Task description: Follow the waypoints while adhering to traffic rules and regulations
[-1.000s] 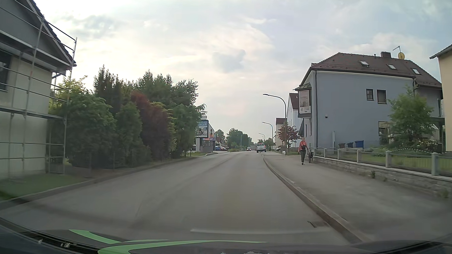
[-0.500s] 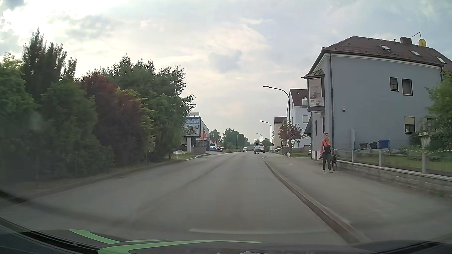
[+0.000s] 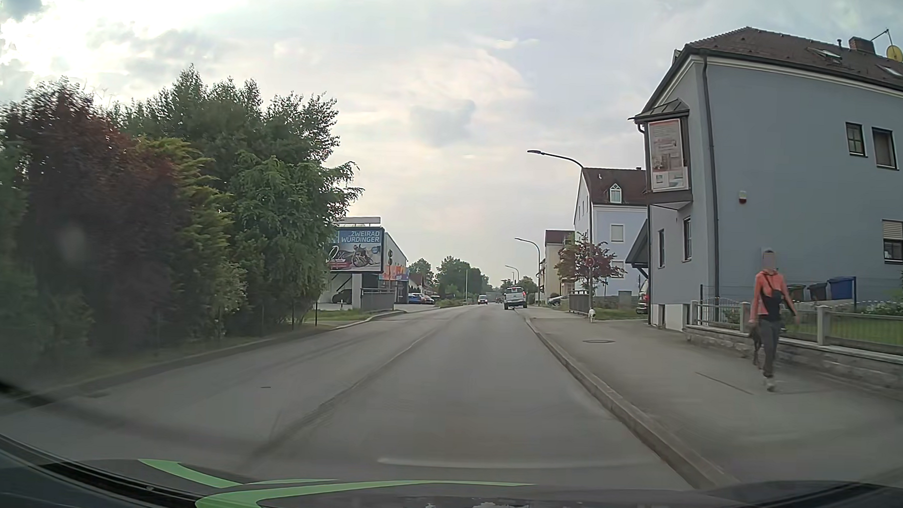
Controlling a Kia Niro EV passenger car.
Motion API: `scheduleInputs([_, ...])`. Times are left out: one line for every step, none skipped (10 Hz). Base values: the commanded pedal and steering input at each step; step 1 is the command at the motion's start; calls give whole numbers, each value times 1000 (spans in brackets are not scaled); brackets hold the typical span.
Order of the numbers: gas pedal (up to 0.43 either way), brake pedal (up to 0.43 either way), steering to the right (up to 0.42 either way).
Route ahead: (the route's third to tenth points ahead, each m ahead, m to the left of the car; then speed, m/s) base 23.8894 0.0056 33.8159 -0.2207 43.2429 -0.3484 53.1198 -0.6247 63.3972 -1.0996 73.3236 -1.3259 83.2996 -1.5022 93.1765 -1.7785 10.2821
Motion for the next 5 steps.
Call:
scheduleInputs([0, 98, 13])
scheduleInputs([0, 128, 13])
scheduleInputs([0, 152, 13])
scheduleInputs([0, 171, 13])
scheduleInputs([0, 183, 13])
